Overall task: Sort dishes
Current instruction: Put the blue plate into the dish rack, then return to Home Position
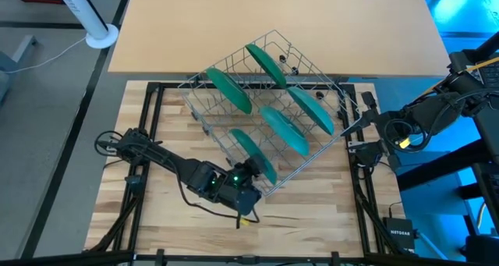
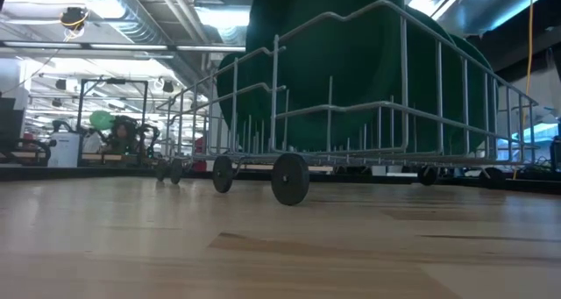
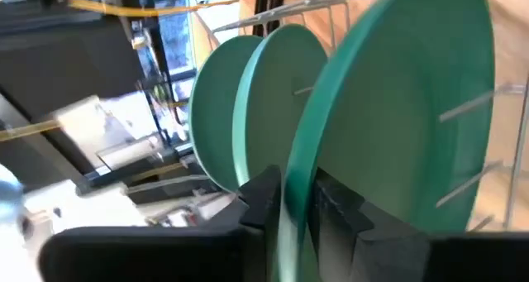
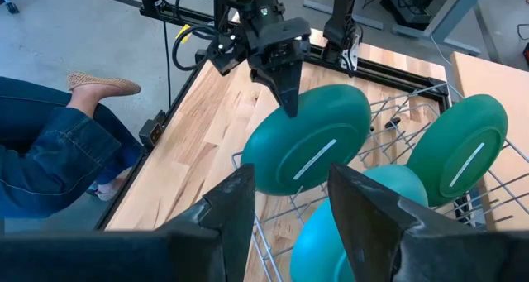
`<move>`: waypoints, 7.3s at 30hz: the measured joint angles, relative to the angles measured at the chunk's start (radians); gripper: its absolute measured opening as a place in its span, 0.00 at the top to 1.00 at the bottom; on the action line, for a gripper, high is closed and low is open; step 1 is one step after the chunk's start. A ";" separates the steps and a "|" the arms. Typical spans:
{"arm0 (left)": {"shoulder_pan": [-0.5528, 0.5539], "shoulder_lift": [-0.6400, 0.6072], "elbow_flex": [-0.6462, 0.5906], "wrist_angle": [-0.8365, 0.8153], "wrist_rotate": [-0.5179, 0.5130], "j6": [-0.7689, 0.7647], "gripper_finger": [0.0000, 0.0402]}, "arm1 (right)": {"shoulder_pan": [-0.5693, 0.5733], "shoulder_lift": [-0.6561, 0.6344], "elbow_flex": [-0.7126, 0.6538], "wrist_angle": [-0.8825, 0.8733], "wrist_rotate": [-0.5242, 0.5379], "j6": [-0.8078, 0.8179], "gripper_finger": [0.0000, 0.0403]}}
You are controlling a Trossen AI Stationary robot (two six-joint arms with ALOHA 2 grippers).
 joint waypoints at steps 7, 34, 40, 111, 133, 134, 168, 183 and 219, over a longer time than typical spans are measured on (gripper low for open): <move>-0.011 0.000 0.000 -0.043 -0.003 -0.184 0.82 | 0.000 0.000 0.000 -0.001 0.000 0.000 0.61; -0.192 -0.003 0.000 -0.004 -0.098 -0.752 0.64 | 0.000 0.015 0.000 0.005 -0.001 0.017 0.61; -0.255 -0.060 0.000 0.007 -0.242 -0.911 0.64 | 0.000 0.034 -0.001 0.034 -0.007 0.013 0.61; -0.047 -0.557 -1.829 2.033 0.511 -1.330 0.64 | 0.000 -0.802 -1.432 1.099 -0.157 0.009 0.61; 0.009 -0.972 -2.007 1.925 0.441 -0.952 0.64 | 0.000 -0.964 -1.866 1.445 -0.225 0.096 0.61; 0.013 -0.982 -2.007 1.896 0.441 -0.942 0.64 | 0.000 -0.964 -1.882 1.459 -0.225 0.096 0.61; 0.019 -1.323 -2.007 0.978 0.445 -0.931 0.64 | 0.000 -0.962 -2.128 1.646 -0.294 0.121 0.61; 0.019 -1.681 -2.007 0.978 0.445 -0.931 0.64 | 0.000 -0.963 -2.159 1.654 -0.291 0.167 0.61; 0.021 -1.965 -2.007 0.979 0.440 -0.931 0.64 | 0.000 -0.963 -2.160 1.531 -0.224 0.166 0.61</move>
